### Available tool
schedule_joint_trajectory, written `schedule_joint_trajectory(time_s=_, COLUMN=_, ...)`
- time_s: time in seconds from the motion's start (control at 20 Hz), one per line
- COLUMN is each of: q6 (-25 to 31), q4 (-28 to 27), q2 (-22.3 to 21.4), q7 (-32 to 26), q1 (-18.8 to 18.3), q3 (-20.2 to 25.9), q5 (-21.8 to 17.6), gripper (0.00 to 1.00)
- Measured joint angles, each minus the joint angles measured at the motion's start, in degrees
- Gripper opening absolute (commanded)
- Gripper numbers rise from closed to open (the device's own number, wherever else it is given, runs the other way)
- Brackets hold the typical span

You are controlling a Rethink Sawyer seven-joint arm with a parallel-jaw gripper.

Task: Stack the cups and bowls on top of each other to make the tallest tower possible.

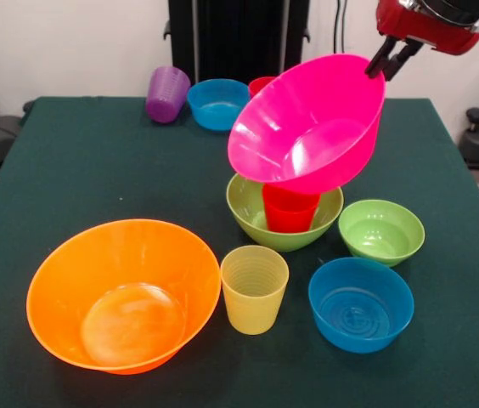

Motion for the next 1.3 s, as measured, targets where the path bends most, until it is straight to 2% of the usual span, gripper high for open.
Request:
schedule_joint_trajectory(time_s=0.45, q6=-7.3, q4=3.9, q2=0.2, q7=0.0, q1=0.1, q3=-0.4, q5=-2.4, gripper=0.0)
schedule_joint_trajectory(time_s=0.95, q6=-8.7, q4=6.0, q2=1.4, q7=0.0, q1=-0.3, q3=-1.0, q5=-4.6, gripper=0.0)
schedule_joint_trajectory(time_s=1.3, q6=-8.7, q4=7.3, q2=1.4, q7=0.0, q1=-0.5, q3=-1.0, q5=-4.7, gripper=0.0)
